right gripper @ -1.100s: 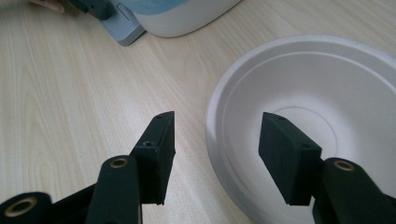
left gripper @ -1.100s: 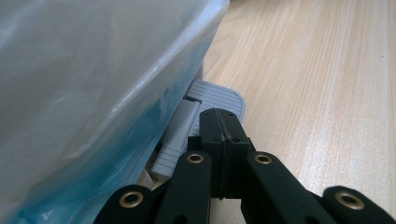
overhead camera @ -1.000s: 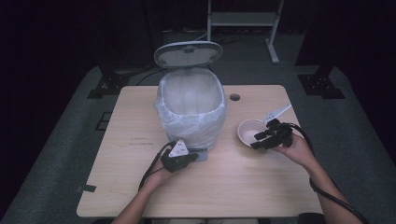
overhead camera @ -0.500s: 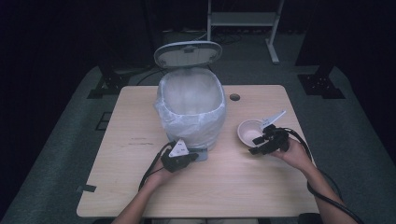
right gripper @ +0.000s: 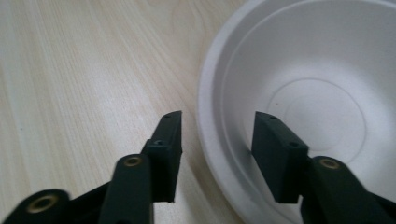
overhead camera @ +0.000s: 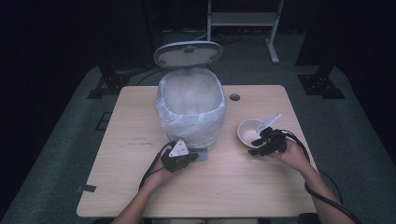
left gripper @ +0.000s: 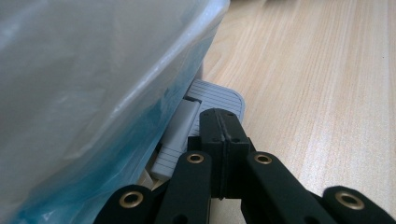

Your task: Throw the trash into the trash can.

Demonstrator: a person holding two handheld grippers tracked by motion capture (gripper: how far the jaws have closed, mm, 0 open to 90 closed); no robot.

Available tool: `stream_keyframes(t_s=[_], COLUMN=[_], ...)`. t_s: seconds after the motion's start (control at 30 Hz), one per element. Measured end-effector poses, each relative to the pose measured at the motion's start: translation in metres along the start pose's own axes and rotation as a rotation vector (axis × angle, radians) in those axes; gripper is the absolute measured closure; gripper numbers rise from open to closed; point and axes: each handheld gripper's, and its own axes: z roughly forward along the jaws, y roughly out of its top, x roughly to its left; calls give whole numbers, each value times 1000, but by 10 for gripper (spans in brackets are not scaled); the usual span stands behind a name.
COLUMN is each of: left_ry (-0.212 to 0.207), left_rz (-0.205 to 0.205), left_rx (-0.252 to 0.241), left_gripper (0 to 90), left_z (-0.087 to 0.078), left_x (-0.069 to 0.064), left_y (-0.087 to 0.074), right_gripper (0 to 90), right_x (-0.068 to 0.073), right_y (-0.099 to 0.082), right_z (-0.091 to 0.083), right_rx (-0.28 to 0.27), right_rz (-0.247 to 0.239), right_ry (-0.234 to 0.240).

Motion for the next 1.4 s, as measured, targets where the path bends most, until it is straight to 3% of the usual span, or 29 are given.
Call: stream_keyframes(t_s=[0.4, 0.8, 1.4], left_ry=[-1, -4, -3], left_rz=[4, 0, 4], left_rx=[4, 3, 2], left_gripper=[900, 900, 900], left_z=[0, 0, 0], left_x=[1, 1, 1], left_y=[0, 0, 0], right_gripper=[661, 785, 830], right_x=[2, 2, -2], right_y=[3, 15, 27], right_z=[-4, -27, -54], right_rx=[5, -27, -58], right_rz=[-37, -59, -34], right_ry=[-10, -13, 7])
